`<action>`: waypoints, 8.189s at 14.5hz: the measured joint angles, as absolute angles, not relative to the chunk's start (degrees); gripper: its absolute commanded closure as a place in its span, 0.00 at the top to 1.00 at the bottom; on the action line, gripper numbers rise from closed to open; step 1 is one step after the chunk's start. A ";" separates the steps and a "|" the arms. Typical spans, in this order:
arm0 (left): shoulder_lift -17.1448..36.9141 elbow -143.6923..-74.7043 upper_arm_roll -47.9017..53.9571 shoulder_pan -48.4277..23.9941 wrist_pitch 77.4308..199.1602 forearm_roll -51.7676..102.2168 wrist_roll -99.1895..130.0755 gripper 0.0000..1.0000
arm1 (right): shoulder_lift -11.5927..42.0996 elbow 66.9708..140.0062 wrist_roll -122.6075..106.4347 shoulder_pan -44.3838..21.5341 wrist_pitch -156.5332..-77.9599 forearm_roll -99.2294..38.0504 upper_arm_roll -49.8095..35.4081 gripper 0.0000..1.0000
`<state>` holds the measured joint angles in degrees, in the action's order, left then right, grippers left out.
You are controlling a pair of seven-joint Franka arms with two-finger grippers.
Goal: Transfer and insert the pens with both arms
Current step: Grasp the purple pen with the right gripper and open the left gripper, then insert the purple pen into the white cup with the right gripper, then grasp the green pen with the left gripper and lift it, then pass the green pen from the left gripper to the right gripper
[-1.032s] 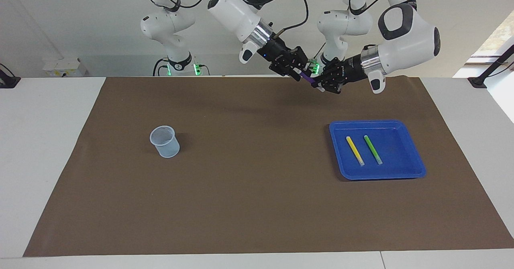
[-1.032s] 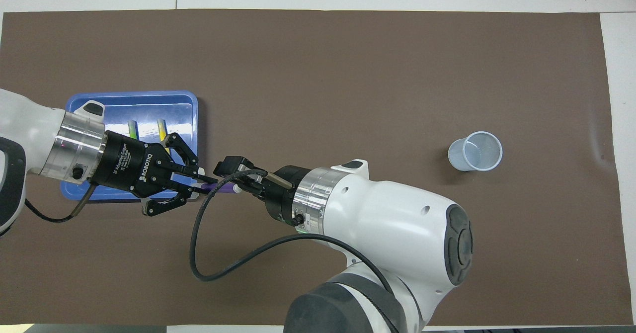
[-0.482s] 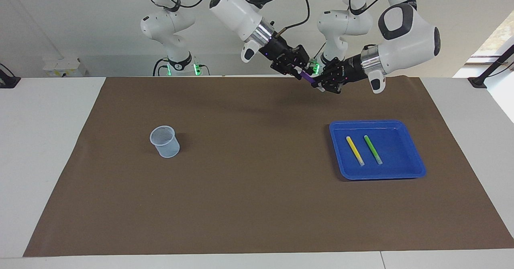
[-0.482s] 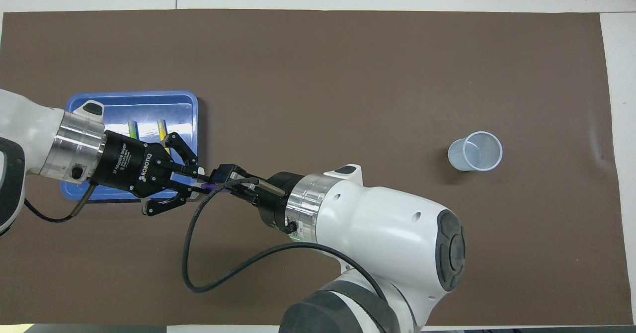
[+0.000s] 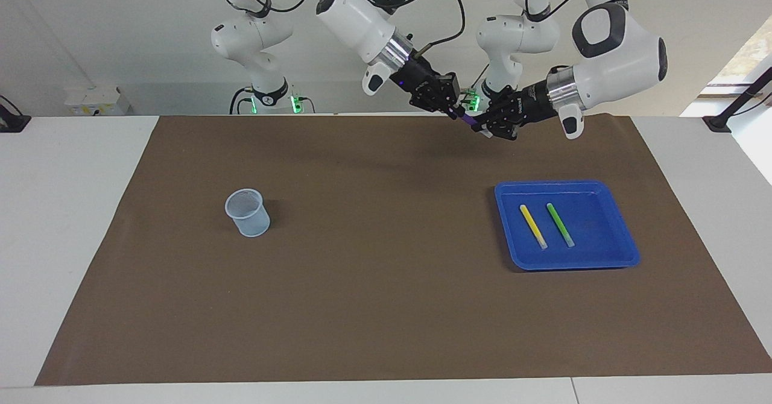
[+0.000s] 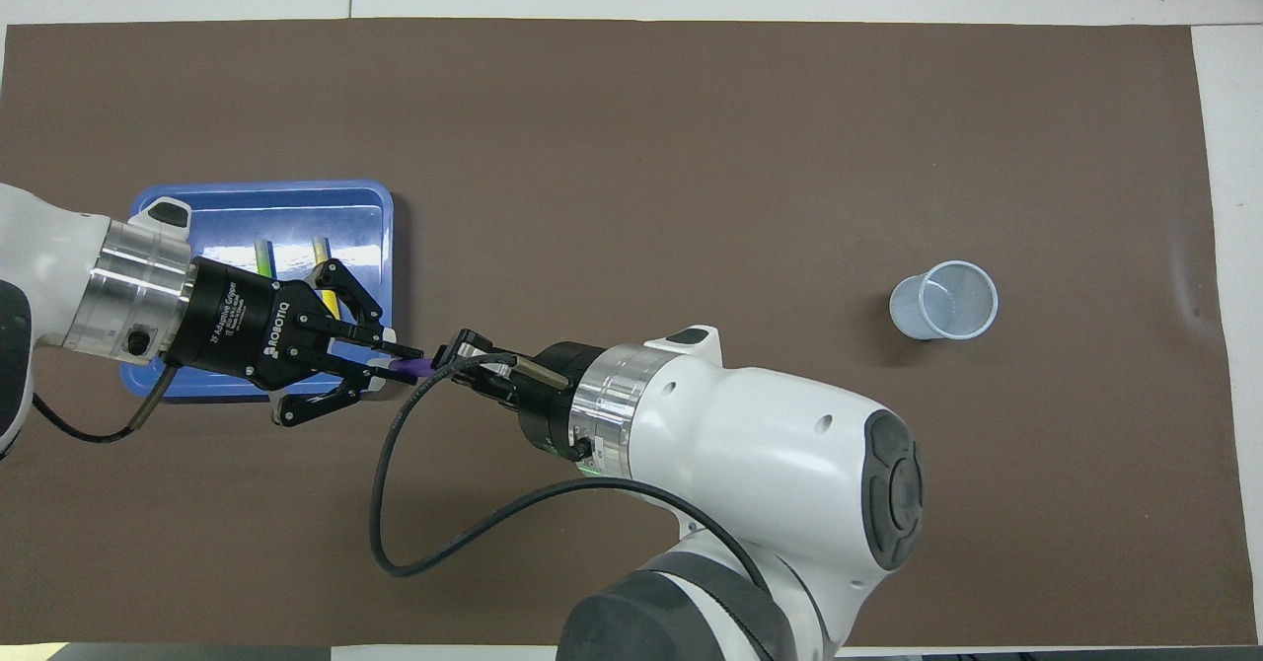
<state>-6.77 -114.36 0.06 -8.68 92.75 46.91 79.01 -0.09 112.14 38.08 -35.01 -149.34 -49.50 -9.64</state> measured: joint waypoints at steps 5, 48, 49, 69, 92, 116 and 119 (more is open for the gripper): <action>-6.80 -114.36 0.34 -8.75 93.71 47.14 79.02 1.00 | -0.59 109.81 37.61 -30.10 -136.93 -43.96 -9.23 0.00; 16.10 -117.51 -0.20 0.37 131.15 1.37 0.14 0.56 | -3.69 107.17 -2.61 -0.44 -105.25 -34.73 -9.60 1.00; 16.10 -117.49 -0.19 0.37 131.20 1.37 0.01 0.48 | -3.69 107.07 1.27 -1.05 -105.25 -36.88 -9.72 1.00; 14.48 -106.37 0.04 0.29 113.51 2.17 4.22 0.00 | -3.15 110.91 49.42 -29.08 -135.88 -39.38 -10.21 1.00; -3.57 -112.83 1.09 -10.15 94.66 49.11 77.94 0.00 | -2.83 111.76 49.86 -31.16 -142.59 -39.33 -10.12 1.00; -5.52 -115.30 1.07 -12.48 96.15 51.78 78.24 0.00 | -2.61 111.76 41.91 -31.12 -139.61 -39.08 -10.06 0.00; -5.53 -115.33 1.11 -12.54 96.23 51.83 78.24 1.00 | -2.61 111.63 41.90 -30.99 -139.11 -39.10 -10.00 0.00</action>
<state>-5.53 -115.33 1.11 -12.54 96.23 51.83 78.24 -2.61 111.63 41.90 -30.99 -139.11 -39.10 -10.00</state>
